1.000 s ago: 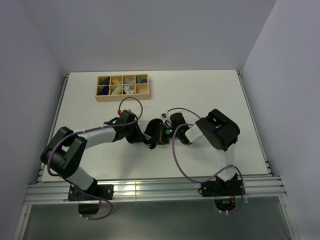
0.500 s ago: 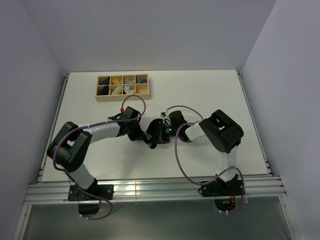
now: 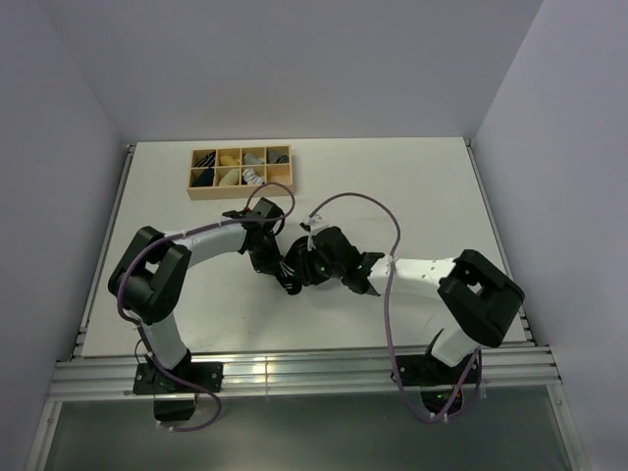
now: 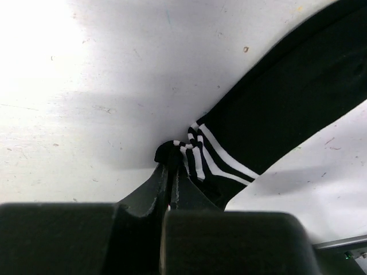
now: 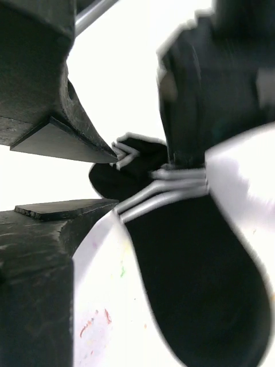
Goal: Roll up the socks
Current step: Roll the sock at the center of the board.
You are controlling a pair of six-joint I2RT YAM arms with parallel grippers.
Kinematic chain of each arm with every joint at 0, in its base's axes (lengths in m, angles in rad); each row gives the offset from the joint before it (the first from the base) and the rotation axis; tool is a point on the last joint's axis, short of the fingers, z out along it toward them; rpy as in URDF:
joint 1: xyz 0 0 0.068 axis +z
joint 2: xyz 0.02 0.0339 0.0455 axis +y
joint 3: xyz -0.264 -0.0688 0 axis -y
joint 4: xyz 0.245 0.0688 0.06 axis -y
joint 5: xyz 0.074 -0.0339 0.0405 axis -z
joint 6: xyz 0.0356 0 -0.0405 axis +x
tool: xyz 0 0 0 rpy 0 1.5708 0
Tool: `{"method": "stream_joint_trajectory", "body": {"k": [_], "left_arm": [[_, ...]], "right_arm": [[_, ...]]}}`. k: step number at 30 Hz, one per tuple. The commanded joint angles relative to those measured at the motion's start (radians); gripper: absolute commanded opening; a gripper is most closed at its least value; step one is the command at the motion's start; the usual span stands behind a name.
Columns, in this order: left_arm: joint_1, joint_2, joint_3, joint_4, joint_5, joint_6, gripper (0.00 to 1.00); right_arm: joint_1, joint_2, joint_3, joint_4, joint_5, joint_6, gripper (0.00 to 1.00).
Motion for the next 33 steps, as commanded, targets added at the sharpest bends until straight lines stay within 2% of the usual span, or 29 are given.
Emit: {"method": "stream_joint_trajectory", "body": {"k": [1,6,13,22,33], "left_arm": [[0.001,0.035,0.052,-0.107,-0.015,0.044,0.00],[0.001,0.060,0.084,-0.130,0.001,0.056,0.00],[0.001,0.067,0.095,-0.138,0.004,0.062,0.00],[0.001,0.072,0.090,-0.135,0.008,0.066,0.00],[-0.001,0.057,0.067,-0.113,0.008,0.075,0.01]], "right_arm": [[0.120,-0.075,0.003,0.021,0.262,-0.189,0.39],[0.223,-0.074,0.030,0.043,0.283,-0.276,0.37],[0.281,0.017,0.121,0.029,0.155,-0.290,0.31],[0.269,0.123,0.167,0.027,0.136,-0.264,0.25],[0.159,0.140,0.118,0.036,0.130,-0.193,0.22]]}}
